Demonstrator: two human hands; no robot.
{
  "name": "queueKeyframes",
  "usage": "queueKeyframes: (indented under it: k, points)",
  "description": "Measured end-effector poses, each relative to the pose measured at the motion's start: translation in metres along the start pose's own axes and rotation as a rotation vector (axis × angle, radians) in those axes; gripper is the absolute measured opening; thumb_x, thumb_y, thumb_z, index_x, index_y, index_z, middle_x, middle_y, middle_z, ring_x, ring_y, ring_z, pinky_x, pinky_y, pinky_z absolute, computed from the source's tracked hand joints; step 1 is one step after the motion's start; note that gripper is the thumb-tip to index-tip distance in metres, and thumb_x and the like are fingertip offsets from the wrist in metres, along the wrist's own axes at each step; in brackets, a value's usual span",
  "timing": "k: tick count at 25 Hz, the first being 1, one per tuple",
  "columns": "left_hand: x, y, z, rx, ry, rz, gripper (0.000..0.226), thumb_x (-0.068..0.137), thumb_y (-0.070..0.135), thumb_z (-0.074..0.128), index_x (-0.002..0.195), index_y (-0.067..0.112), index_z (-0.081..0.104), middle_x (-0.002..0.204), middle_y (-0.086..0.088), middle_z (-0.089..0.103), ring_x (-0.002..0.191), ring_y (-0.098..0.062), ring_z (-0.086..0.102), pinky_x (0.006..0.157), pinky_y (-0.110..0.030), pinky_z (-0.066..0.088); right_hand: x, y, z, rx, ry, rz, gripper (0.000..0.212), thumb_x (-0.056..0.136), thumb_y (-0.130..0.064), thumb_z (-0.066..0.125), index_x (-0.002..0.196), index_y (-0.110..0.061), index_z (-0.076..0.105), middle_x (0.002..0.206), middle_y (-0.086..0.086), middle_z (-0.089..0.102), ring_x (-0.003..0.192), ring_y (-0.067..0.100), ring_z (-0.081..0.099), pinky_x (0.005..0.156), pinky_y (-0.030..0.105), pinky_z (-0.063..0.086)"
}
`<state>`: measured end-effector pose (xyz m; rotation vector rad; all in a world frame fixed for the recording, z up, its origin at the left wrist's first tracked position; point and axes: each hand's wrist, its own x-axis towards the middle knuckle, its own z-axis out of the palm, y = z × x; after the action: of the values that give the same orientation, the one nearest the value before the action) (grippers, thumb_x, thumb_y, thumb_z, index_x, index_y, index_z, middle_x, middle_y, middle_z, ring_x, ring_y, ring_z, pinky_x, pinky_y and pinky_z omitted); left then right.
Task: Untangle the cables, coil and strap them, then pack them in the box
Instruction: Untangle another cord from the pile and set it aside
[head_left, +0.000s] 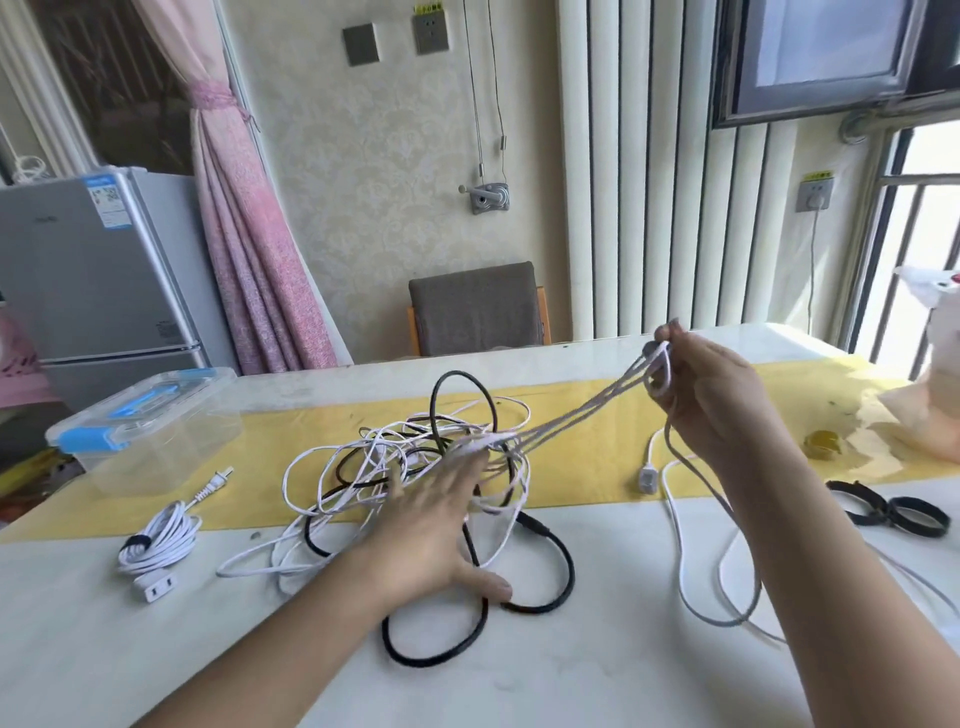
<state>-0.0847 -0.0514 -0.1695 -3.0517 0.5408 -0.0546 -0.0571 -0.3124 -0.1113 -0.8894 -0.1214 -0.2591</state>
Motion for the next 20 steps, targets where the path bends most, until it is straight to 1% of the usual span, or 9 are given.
queueKeyframes:
  k: [2,5,7,10,12,14,16,18,20]
  points:
    - [0.023,-0.016,0.003,0.175,0.086,-0.116,0.136,0.058,0.078,0.064,0.145,0.026,-0.028,0.153,0.016,-0.025,0.143,-0.011,-0.02,0.108,-0.066,-0.008,-0.001,-0.002,-0.001,-0.024,-0.004,-0.037,0.031,0.099,-0.016,0.044,0.071,-0.014,0.059,0.055,-0.005,0.051,0.045,0.004,0.042,0.044,0.012,0.034]
    - [0.071,-0.046,-0.022,0.324,0.294,-0.249,0.135,0.062,0.069,0.069,0.134,0.027,-0.037,0.158,0.013,-0.017,0.145,-0.023,-0.019,0.103,-0.074,-0.001,-0.006,0.001,0.002,-0.133,-0.112,-0.098,0.023,0.097,-0.021,0.048,0.076,-0.016,0.054,0.055,-0.003,0.036,0.047,0.007,0.025,0.045,0.015,0.025]
    - [0.1,-0.064,-0.048,0.301,0.498,-0.318,0.129,0.068,0.055,0.075,0.141,0.027,-0.028,0.16,0.01,-0.003,0.146,-0.032,-0.012,0.103,-0.074,0.0,-0.011,0.001,0.006,-0.178,-0.19,-0.133,0.018,0.092,-0.025,0.053,0.076,-0.016,0.049,0.06,0.0,0.045,0.05,0.01,0.019,0.048,0.019,0.018]
    - [0.124,-0.081,-0.059,0.182,0.699,-0.429,0.105,0.074,0.024,0.077,0.153,0.02,0.008,0.159,0.002,0.019,0.146,-0.038,-0.001,0.104,-0.072,-0.003,-0.01,0.008,0.009,-0.342,-0.255,-0.08,0.016,0.091,-0.025,0.052,0.08,-0.014,0.048,0.087,0.01,0.071,0.051,0.013,0.015,0.05,0.025,0.013]
    - [0.124,-0.079,-0.037,0.195,0.6,-0.48,0.082,0.084,0.018,0.066,0.151,0.016,0.019,0.157,-0.001,0.022,0.146,-0.036,-0.006,0.107,-0.072,-0.001,-0.004,0.019,0.004,-0.542,-0.245,0.035,0.015,0.095,-0.022,0.052,0.085,-0.011,0.054,0.096,0.013,0.073,0.049,0.013,0.021,0.055,0.031,0.013]
    - [0.109,-0.062,-0.007,0.246,0.306,-0.465,0.063,0.093,0.019,0.051,0.149,0.016,0.023,0.159,0.0,0.016,0.146,-0.032,-0.012,0.108,-0.07,-0.004,0.0,0.023,-0.002,-0.638,-0.255,0.158,0.011,0.095,-0.017,0.054,0.09,-0.009,0.059,0.098,0.012,0.071,0.051,0.012,0.034,0.058,0.032,0.016]
    - [0.082,-0.041,0.004,0.245,-0.01,-0.38,0.056,0.094,0.009,0.039,0.148,0.018,0.028,0.159,-0.002,0.016,0.147,-0.032,-0.005,0.109,-0.068,0.0,0.002,0.023,-0.007,-0.556,-0.281,0.24,0.012,0.093,-0.003,0.053,0.099,-0.003,0.063,0.093,0.011,0.065,0.058,0.011,0.047,0.058,0.022,0.032]
    - [0.051,-0.025,-0.004,0.222,-0.197,-0.26,0.055,0.088,0.0,0.035,0.14,0.018,0.04,0.148,-0.008,0.037,0.142,-0.032,0.022,0.109,-0.061,0.02,0.002,0.022,-0.007,-0.49,-0.298,0.261,0.02,0.092,0.003,0.05,0.108,0.0,0.062,0.09,0.006,0.068,0.063,0.009,0.053,0.059,0.017,0.042]
    - [0.026,-0.01,-0.026,0.183,-0.19,-0.103,0.029,0.087,0.004,0.041,0.106,0.014,0.059,0.109,-0.01,0.059,0.109,-0.029,0.054,0.09,-0.039,0.045,0.001,0.025,-0.006,-0.49,-0.317,0.237,0.021,0.093,0.0,0.051,0.111,0.001,0.062,0.09,0.003,0.07,0.065,0.01,0.056,0.058,0.016,0.044]
